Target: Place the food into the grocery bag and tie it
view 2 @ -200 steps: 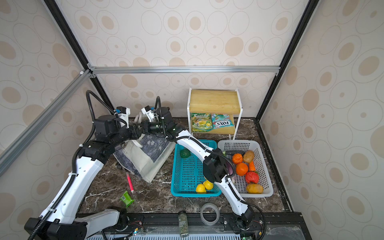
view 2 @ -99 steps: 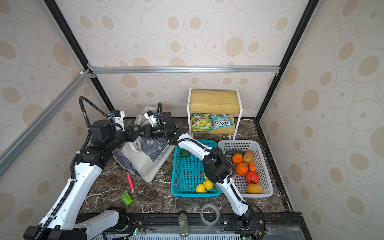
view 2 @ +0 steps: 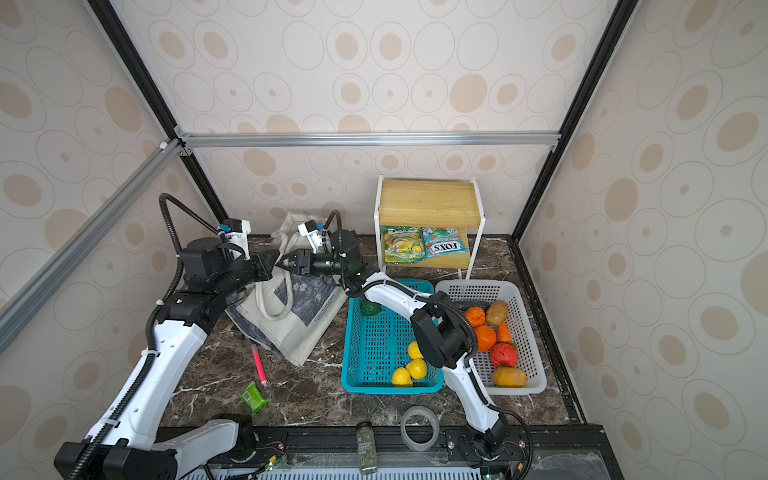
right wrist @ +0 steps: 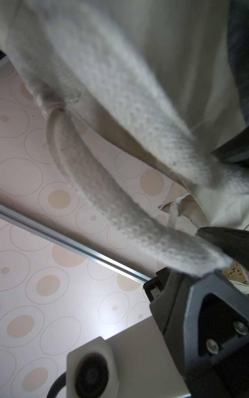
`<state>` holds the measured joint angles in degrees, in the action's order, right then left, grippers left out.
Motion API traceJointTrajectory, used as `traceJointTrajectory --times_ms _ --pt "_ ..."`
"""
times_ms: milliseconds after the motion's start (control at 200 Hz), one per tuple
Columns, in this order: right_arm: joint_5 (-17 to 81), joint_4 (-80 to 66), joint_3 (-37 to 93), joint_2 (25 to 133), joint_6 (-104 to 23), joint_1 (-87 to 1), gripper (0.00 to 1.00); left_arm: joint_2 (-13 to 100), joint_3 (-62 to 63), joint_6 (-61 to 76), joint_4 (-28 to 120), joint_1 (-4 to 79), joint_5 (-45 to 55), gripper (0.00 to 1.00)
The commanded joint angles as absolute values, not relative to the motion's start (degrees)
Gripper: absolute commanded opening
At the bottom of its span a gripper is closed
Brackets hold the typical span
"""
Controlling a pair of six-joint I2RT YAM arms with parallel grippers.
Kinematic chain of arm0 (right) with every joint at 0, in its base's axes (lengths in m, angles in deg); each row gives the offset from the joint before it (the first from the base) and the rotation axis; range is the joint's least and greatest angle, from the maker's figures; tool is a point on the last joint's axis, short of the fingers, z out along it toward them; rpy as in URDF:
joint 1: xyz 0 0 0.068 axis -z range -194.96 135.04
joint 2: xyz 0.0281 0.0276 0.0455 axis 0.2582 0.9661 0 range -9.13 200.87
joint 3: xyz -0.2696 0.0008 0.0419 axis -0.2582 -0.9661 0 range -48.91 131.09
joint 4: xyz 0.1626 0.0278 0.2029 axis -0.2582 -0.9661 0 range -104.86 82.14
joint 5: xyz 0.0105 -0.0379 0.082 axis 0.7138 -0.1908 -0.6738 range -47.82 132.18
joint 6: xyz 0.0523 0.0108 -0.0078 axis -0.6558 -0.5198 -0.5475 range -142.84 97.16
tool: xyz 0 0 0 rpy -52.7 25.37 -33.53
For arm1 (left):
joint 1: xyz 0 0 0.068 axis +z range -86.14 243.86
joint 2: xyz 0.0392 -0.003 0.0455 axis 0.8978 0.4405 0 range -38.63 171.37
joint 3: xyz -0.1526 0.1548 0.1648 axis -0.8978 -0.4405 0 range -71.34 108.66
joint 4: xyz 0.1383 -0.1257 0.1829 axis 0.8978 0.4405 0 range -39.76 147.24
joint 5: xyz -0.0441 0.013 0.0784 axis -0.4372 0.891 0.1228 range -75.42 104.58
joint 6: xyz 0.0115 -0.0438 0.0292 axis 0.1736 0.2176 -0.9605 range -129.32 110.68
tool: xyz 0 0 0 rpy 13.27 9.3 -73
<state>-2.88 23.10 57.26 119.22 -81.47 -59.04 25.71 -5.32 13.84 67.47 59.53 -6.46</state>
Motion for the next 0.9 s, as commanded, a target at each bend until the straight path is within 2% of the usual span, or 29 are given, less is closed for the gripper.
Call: traceJointTrajectory --times_ms 0,235,330,480,625,895 --pt "-2.5 32.5 53.7 113.4 -84.5 -58.1 0.47 25.2 -5.1 13.8 67.7 60.3 -6.8 0.00" --pt "0.6 28.8 50.2 108.2 -80.1 -57.9 0.55 24.1 -7.2 14.6 67.4 60.6 -6.5 0.00" --pt "1.7 23.8 54.3 109.4 -79.5 -57.9 0.59 23.9 -7.6 15.8 66.2 60.6 -9.2 0.00" --pt "1.6 11.5 63.7 113.5 -78.8 -58.5 0.58 22.5 -8.0 17.6 65.2 60.5 -11.7 0.00" --pt "3.1 12.5 59.1 112.9 -80.4 -58.1 0.58 23.0 -5.3 14.9 68.6 60.5 -8.0 0.00" --pt "2.9 8.7 64.7 115.9 -80.1 -58.5 0.58 21.9 -7.6 17.6 65.6 60.6 -11.5 0.00"
